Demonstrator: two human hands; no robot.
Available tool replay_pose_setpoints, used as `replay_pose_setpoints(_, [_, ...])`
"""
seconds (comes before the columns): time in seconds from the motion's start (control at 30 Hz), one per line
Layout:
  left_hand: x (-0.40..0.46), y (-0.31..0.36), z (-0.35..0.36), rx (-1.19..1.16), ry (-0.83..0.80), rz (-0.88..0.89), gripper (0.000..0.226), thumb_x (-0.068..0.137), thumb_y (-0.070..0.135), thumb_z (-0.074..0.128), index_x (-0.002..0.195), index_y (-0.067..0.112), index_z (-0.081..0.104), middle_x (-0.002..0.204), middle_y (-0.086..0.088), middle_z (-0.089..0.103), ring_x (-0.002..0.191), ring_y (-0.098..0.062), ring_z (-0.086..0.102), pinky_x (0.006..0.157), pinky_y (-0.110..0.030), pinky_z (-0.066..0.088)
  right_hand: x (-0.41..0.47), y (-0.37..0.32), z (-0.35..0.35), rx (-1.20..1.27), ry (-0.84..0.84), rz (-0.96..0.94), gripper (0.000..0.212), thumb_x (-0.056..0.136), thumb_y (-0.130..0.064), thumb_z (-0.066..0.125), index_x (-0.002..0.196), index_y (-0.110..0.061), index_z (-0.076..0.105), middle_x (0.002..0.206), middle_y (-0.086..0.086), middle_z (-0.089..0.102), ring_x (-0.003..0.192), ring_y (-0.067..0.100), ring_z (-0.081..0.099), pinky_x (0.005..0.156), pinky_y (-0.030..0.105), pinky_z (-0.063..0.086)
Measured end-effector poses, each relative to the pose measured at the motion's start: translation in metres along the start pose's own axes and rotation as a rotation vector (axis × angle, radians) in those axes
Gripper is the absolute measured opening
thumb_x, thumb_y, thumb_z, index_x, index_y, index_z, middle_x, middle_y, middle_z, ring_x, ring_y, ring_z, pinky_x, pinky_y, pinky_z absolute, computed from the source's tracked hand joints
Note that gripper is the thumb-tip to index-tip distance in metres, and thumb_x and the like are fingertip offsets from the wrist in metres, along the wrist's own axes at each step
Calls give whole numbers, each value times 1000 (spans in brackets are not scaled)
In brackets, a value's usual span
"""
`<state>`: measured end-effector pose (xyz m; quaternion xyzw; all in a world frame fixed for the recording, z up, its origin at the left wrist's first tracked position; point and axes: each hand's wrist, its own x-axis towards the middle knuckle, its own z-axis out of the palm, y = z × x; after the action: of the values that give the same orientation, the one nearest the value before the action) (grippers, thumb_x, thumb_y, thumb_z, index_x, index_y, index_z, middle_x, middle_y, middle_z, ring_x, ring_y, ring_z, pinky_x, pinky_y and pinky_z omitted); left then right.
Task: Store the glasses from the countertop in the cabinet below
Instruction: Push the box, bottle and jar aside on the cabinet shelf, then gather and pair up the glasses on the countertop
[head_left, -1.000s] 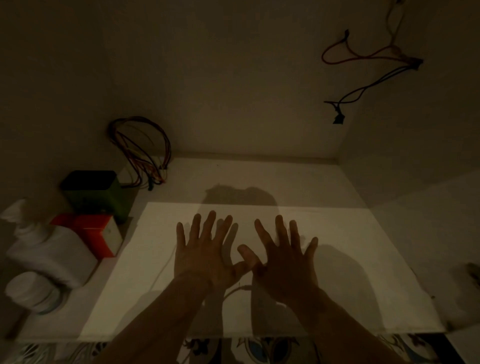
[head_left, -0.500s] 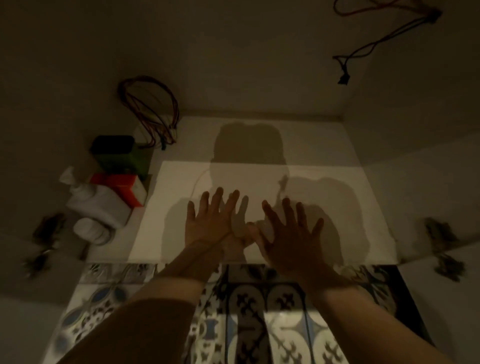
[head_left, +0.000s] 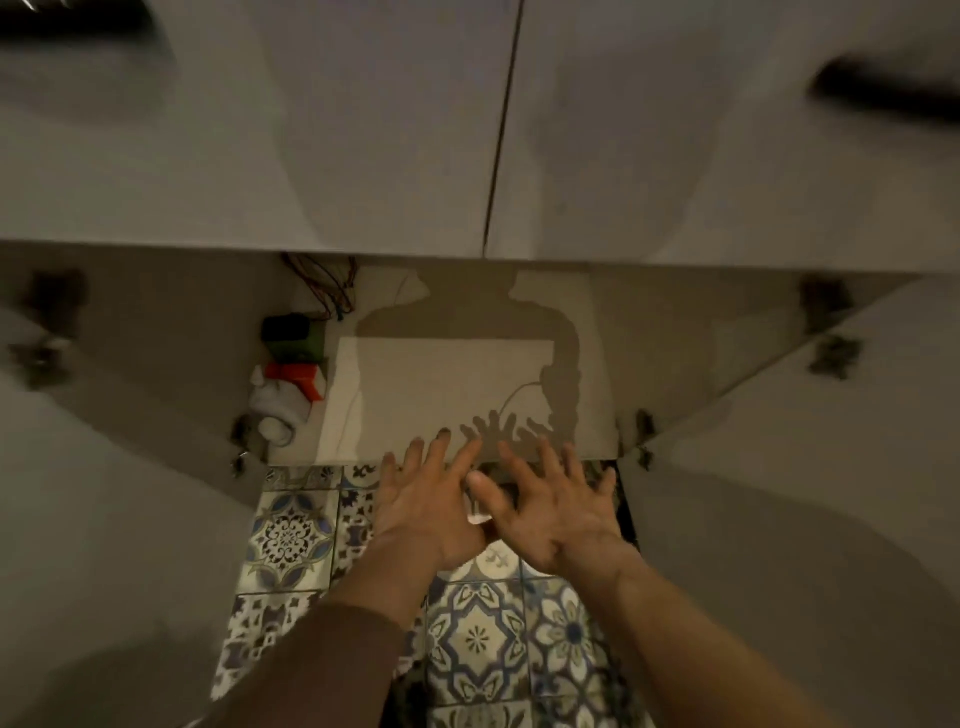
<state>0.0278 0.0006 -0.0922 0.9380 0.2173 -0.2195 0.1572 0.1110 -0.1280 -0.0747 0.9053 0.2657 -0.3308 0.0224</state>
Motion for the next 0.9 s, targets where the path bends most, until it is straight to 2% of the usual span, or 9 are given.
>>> replay_pose_setpoints(0.07, [-40, 14, -31, 2, -5, -3, 103, 73, 80, 44, 155, 43, -6, 167, 3, -4, 152, -26, -2, 121, -54, 3, -43, 3, -28, 4, -12, -7, 101, 68, -95, -12, 156, -48, 5, 170, -1, -5, 155, 29, -9, 115, 71, -7])
replay_pose_setpoints(0.2, [-121, 41, -90, 3, 15, -35, 107, 65, 93, 28, 155, 44, -4, 168, 3, 0, 152, -26, 4, 120, -54, 9, -130, 18, -84, -43, -2, -30, 102, 65, -95, -14, 155, -52, 5, 170, -1, -3, 155, 33, -3, 114, 73, -5])
replay_pose_setpoints(0.3, [-194, 70, -149, 29, 59, -58, 107, 68, 95, 30, 156, 42, 0, 168, 2, 3, 152, -27, 7, 119, -55, 13, -211, 29, -134, -53, 6, -48, 103, 65, -95, -14, 156, -50, 5, 171, 1, 0, 155, 34, -1, 114, 73, -5])
replay_pose_setpoints(0.5, [-296, 120, -252, 20, 200, -38, 104, 70, 94, 39, 155, 47, 1, 167, 3, 7, 151, -26, 10, 120, -57, 11, -337, 34, -212, 11, 114, -67, 104, 65, -97, -10, 155, -50, 11, 170, 1, 0, 155, 32, -4, 113, 74, -9])
replay_pose_setpoints(0.7, [-357, 133, -310, 48, 314, 5, 106, 67, 94, 39, 155, 45, 6, 166, 5, 14, 151, -22, 12, 121, -53, 11, -414, 20, -270, 37, 223, -26, 105, 63, -98, -9, 155, -51, 9, 170, 2, 1, 155, 33, -4, 113, 72, -8])
replay_pose_setpoints(0.9, [-392, 129, -349, 8, 354, -22, 107, 66, 95, 40, 154, 47, 4, 166, 6, 12, 151, -20, 12, 121, -50, 10, -453, 3, -304, 35, 276, -16, 99, 70, -95, -4, 156, -49, 10, 170, 3, 0, 155, 33, -3, 115, 72, -6])
